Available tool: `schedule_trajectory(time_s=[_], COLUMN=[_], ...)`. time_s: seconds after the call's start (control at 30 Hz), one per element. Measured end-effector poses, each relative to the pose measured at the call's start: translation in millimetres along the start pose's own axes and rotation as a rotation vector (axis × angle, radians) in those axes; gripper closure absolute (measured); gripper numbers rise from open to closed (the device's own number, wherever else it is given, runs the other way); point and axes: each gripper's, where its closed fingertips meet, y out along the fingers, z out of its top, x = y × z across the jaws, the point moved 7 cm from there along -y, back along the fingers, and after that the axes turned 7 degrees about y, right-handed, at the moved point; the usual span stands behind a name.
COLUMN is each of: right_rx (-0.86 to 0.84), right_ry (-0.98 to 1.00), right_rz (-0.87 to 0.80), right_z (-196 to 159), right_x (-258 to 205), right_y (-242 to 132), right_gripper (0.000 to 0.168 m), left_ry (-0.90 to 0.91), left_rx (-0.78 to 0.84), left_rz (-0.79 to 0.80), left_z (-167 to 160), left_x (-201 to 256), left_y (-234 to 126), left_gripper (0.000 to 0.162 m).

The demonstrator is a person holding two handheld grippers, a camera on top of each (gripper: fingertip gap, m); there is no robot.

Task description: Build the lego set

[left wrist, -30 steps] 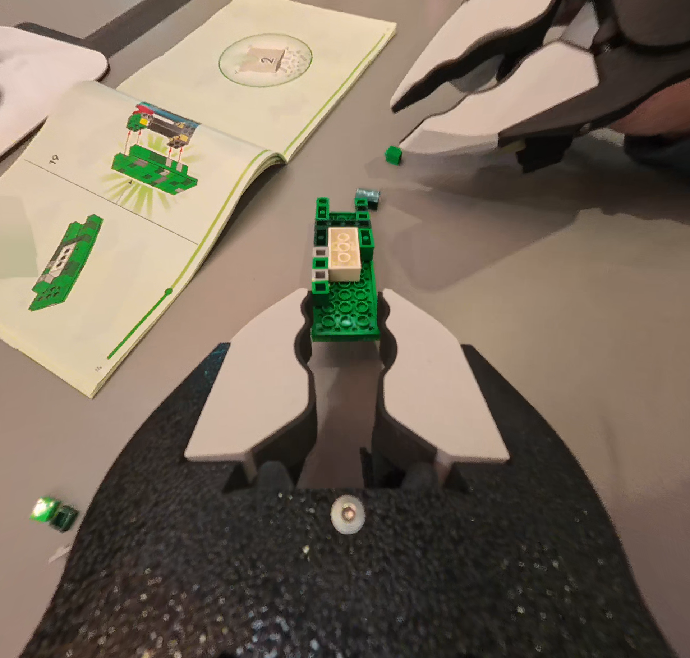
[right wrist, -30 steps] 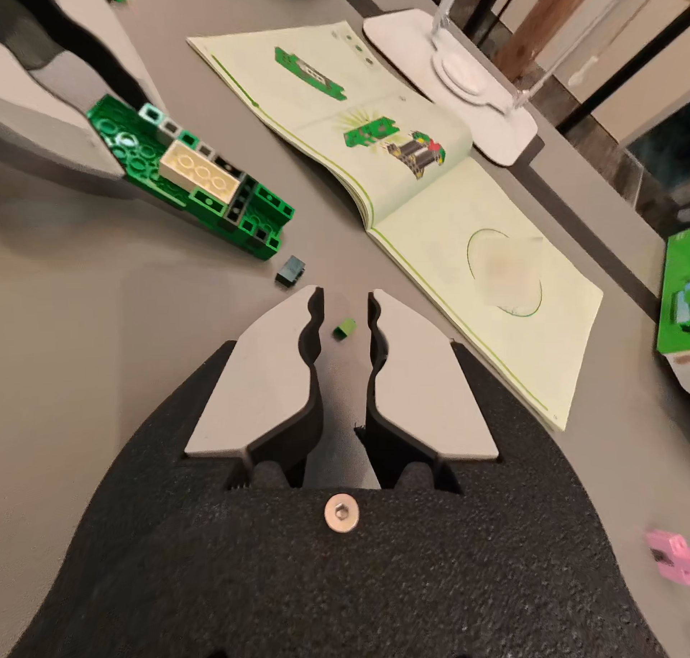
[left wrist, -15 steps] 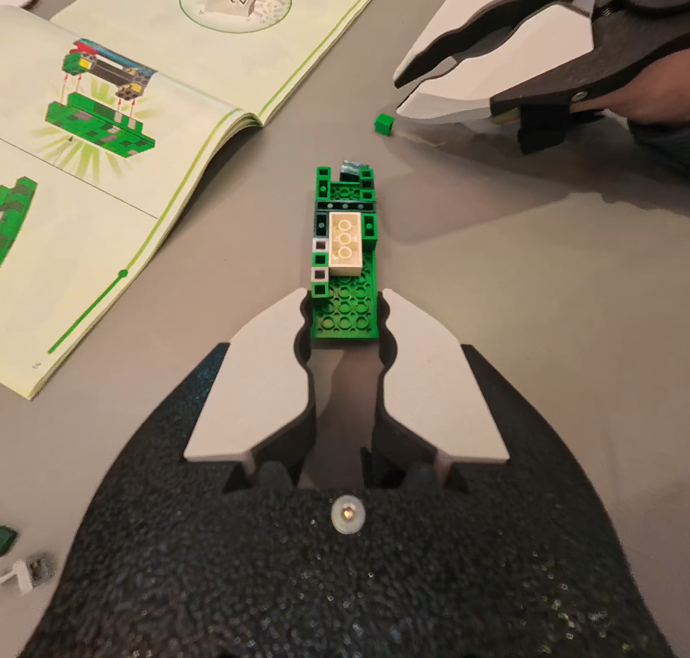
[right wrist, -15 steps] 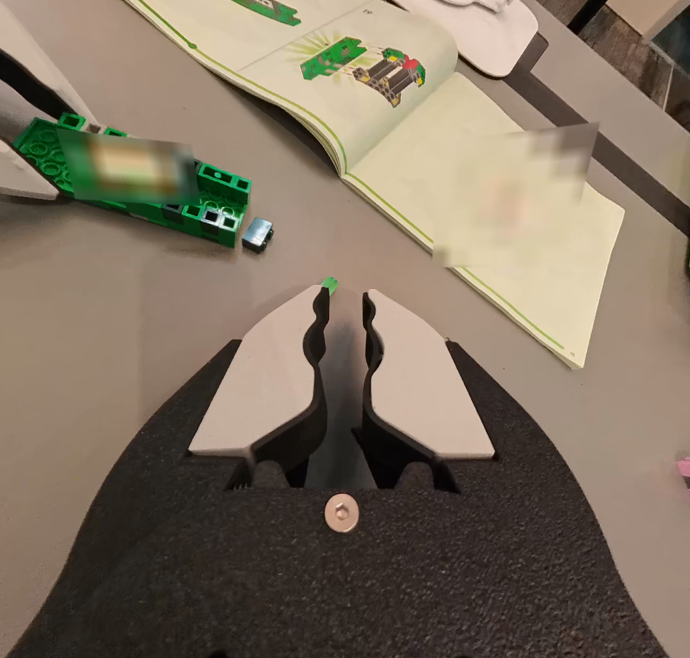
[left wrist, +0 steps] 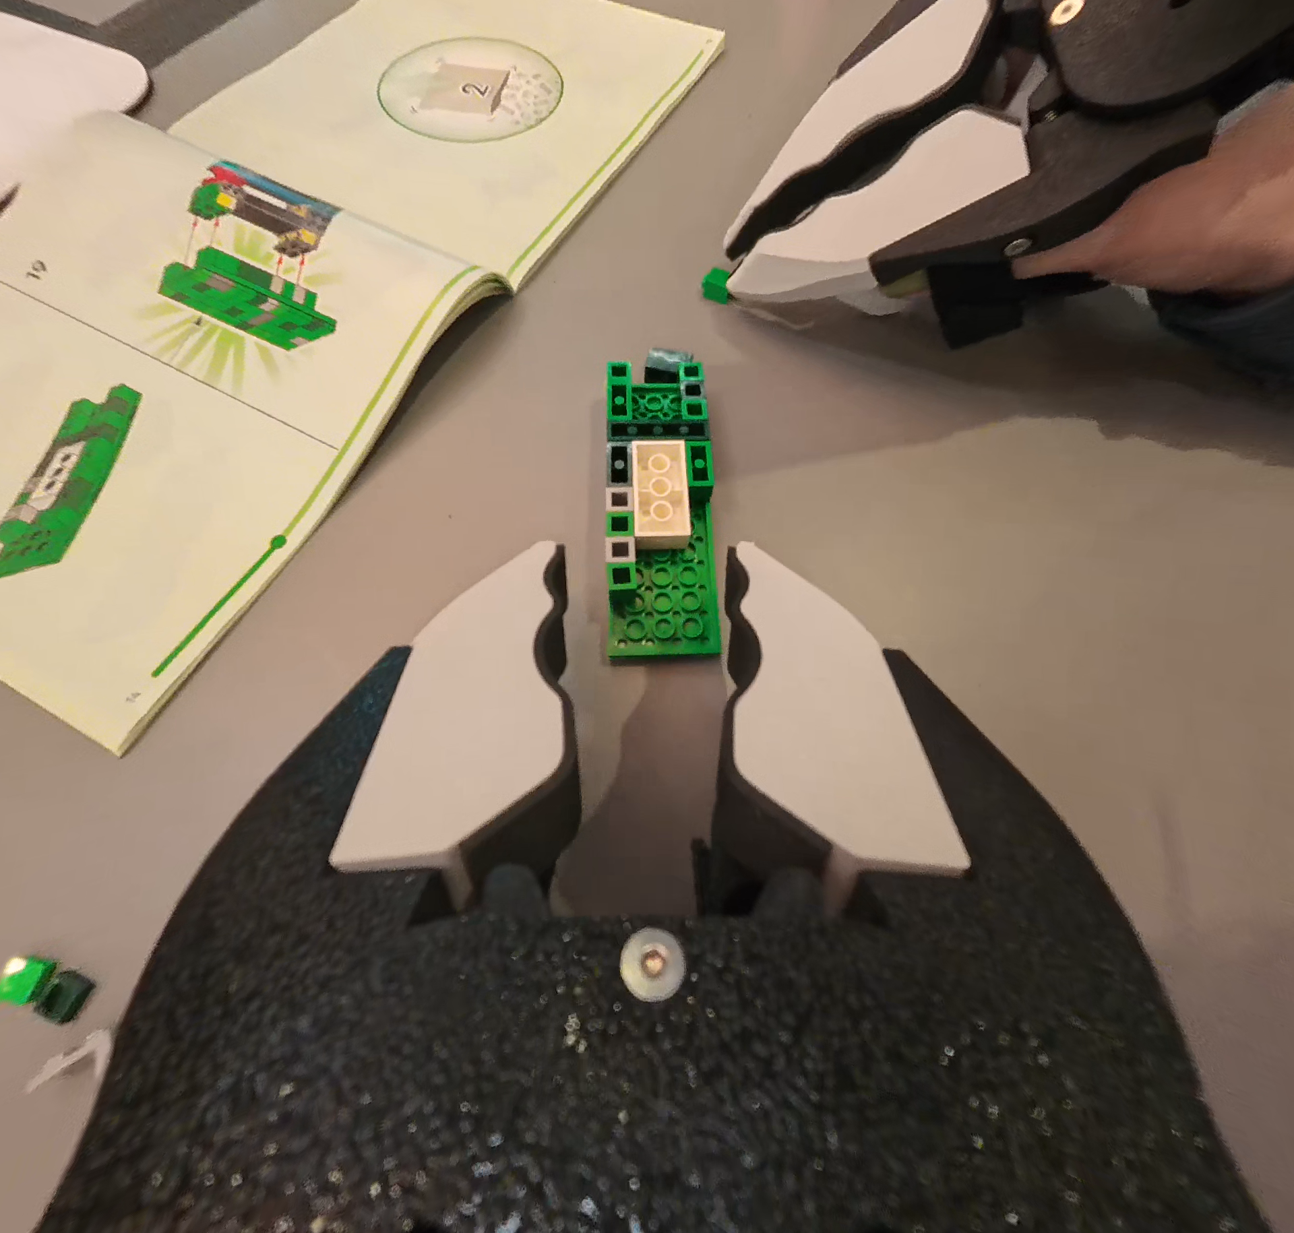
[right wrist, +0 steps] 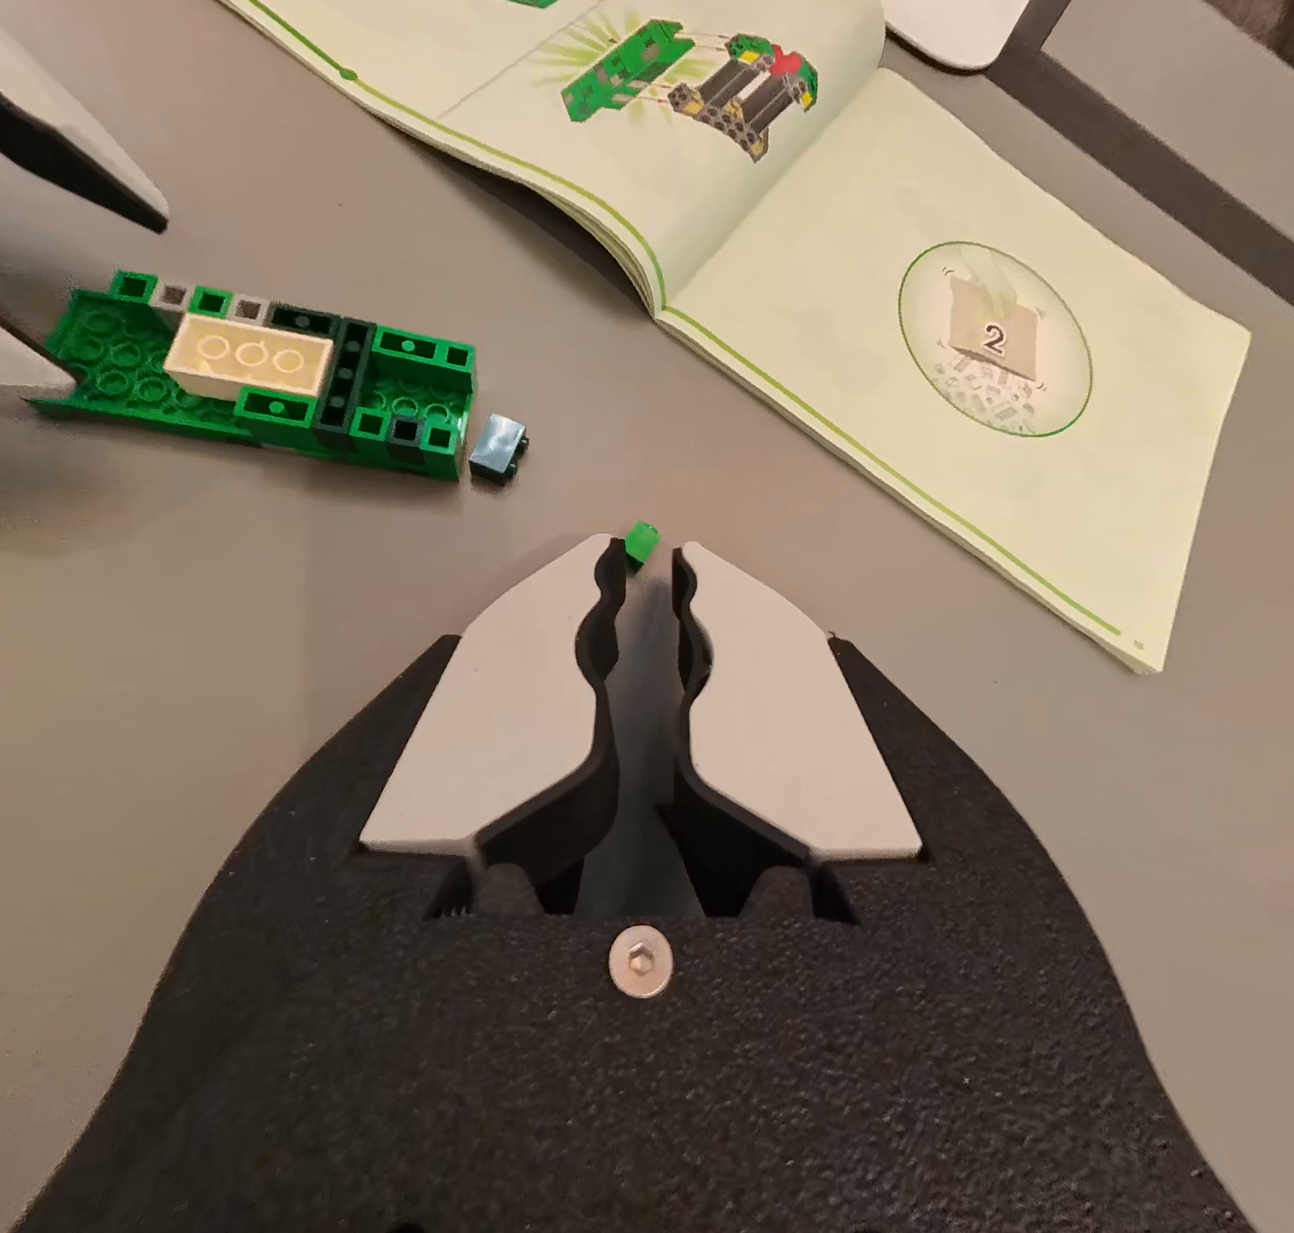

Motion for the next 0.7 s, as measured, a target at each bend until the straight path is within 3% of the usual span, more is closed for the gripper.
schedule_trajectory(time_s=[0.23,0.53,0.7], right_rx=[-0.047,-0.017,-0.060], right_ry=[0.019,-0.118,0.117], right_rz=[0.014,0.053,0.131], right_z=[2,-2,-2], right_x=[0,9,15], right_y=[4,1,3], right_gripper=[0.162,0.168,0.143], left_ry=[0.070,0.103,0.104], left_rx=[0.052,0.129,0.106], left_rz=[0.027,0.042,0.045], left_z=[8,15,13], left_x=[4,8,7], left_y=[-3,-8,-5], left_gripper=[0.118,0.122,0.124])
